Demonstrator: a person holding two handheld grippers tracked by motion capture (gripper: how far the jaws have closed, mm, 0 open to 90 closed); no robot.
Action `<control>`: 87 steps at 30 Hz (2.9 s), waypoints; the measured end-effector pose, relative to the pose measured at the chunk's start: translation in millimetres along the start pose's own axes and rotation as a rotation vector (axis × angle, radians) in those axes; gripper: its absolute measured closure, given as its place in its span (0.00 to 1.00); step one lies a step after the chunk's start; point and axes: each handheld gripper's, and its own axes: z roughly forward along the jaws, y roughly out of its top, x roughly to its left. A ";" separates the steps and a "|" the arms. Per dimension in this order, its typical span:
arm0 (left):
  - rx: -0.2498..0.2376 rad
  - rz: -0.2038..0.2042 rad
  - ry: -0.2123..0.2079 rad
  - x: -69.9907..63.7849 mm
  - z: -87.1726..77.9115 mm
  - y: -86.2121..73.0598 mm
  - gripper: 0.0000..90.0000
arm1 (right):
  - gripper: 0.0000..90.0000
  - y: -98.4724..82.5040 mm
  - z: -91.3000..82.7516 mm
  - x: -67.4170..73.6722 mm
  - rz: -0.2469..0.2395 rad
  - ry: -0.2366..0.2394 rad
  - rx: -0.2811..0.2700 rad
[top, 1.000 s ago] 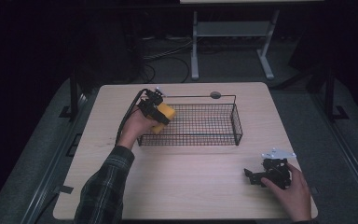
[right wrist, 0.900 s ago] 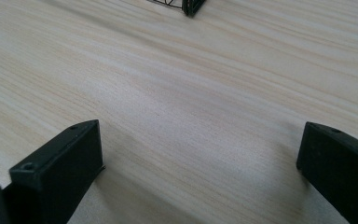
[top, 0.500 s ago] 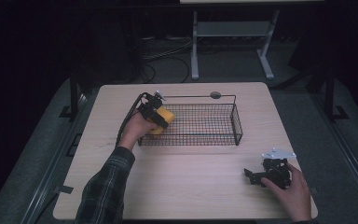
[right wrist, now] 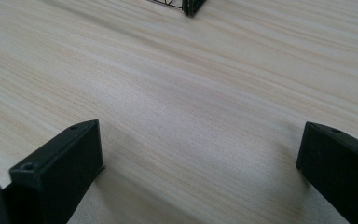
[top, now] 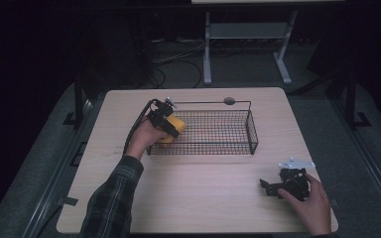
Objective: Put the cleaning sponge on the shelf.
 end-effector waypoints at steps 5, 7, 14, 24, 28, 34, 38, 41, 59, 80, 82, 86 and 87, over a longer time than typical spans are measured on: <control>-0.006 0.001 -0.003 -0.5 -1.3 0.1 0.19 | 0.00 0.0 0.0 0.0 0.000 0.000 0.000; -0.007 0.002 -0.001 -0.9 -2.7 0.2 0.19 | 0.00 0.0 0.0 0.0 0.000 0.000 0.000; -0.041 0.003 -0.007 -1.5 -13.5 -1.1 0.19 | 0.00 0.0 0.0 0.0 0.000 0.000 0.000; -0.090 0.005 -0.005 -1.7 -34.2 -8.0 0.19 | 0.00 0.0 0.0 -0.1 -0.001 0.000 0.000; -0.127 0.010 -0.001 -4.5 -45.3 -11.0 0.19 | 0.00 -0.1 0.0 0.0 -0.001 0.000 0.000; -0.167 0.027 0.002 -13.2 -60.2 -19.9 0.19 | 0.00 0.0 0.0 -0.1 -0.001 0.000 0.000; -0.185 0.029 -0.002 -17.7 -66.4 -29.0 0.19 | 0.00 -0.1 0.0 0.0 -0.001 0.000 0.000; -0.198 0.029 0.002 -20.7 -70.4 -37.0 0.17 | 0.00 -0.1 -0.1 0.0 -0.001 0.000 0.000; -0.237 0.034 0.013 -46.0 -85.4 -91.3 0.14 | 0.00 -0.1 -0.2 0.4 0.003 -0.001 0.002; -0.288 0.022 0.054 -57.4 -67.9 -166.7 0.14 | 0.00 -0.2 -0.2 0.3 0.001 -0.003 0.001; -0.283 0.020 0.065 -56.6 -64.7 -171.8 0.14 | 0.00 -0.2 -0.2 0.3 0.001 -0.002 0.001; -0.299 0.014 0.079 -55.7 -59.5 -181.9 0.15 | 0.00 -0.2 -0.2 0.3 0.001 -0.003 0.001; -0.298 0.015 0.081 -55.7 -58.4 -183.8 0.15 | 0.00 -0.2 -0.2 0.3 0.002 -0.003 0.001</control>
